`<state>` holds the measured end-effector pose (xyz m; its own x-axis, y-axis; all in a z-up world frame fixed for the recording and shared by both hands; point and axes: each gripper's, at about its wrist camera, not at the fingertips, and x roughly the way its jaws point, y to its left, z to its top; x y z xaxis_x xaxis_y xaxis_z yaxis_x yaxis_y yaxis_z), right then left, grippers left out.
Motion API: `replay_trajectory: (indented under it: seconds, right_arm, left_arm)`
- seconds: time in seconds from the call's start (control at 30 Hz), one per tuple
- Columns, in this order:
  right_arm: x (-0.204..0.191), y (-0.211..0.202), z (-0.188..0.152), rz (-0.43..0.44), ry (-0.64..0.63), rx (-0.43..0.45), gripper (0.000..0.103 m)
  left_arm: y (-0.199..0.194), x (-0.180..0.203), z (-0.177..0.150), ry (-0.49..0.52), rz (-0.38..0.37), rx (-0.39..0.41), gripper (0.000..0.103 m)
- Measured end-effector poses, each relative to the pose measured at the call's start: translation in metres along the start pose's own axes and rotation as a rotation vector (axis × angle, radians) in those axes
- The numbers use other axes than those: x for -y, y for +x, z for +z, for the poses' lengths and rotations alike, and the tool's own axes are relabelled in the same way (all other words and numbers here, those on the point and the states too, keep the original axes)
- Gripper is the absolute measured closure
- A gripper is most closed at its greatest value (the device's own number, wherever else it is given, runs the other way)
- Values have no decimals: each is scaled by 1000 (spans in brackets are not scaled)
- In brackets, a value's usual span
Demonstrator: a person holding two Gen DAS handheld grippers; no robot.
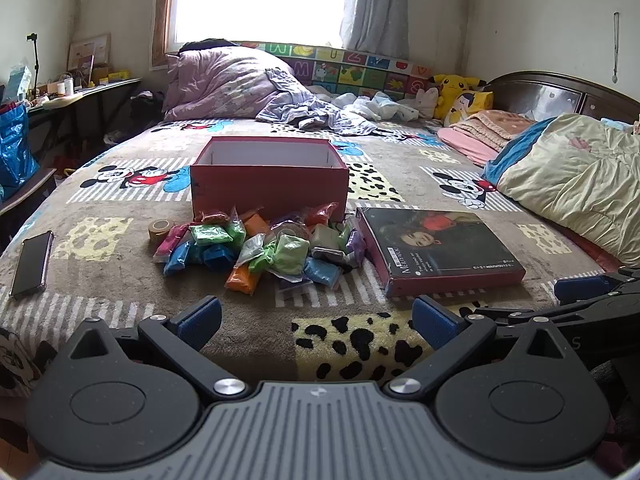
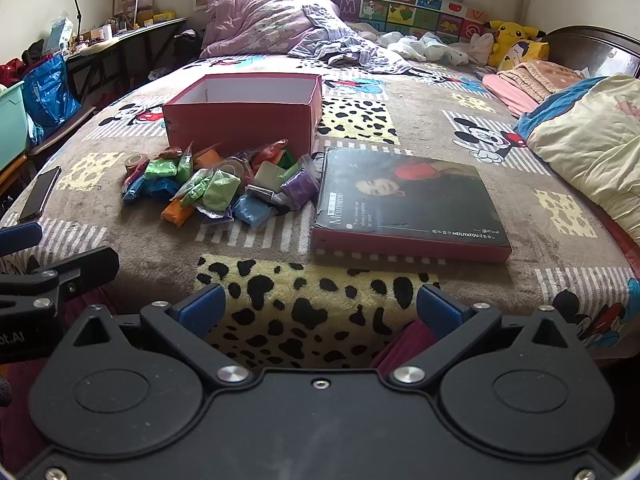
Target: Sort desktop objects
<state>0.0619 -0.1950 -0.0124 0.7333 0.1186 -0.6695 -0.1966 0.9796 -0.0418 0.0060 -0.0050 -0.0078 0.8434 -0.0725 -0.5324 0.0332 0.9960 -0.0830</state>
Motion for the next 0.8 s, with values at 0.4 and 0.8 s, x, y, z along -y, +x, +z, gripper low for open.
replay_trajectory:
  seconds: [0.4, 0.8]
  right_arm:
    - [9, 4, 0, 48, 49, 7, 1]
    - [14, 30, -1, 149, 68, 55, 1]
  left_arm:
    - [7, -3, 0, -9, 6, -12, 1]
    - [44, -23, 4, -70, -7, -49, 1]
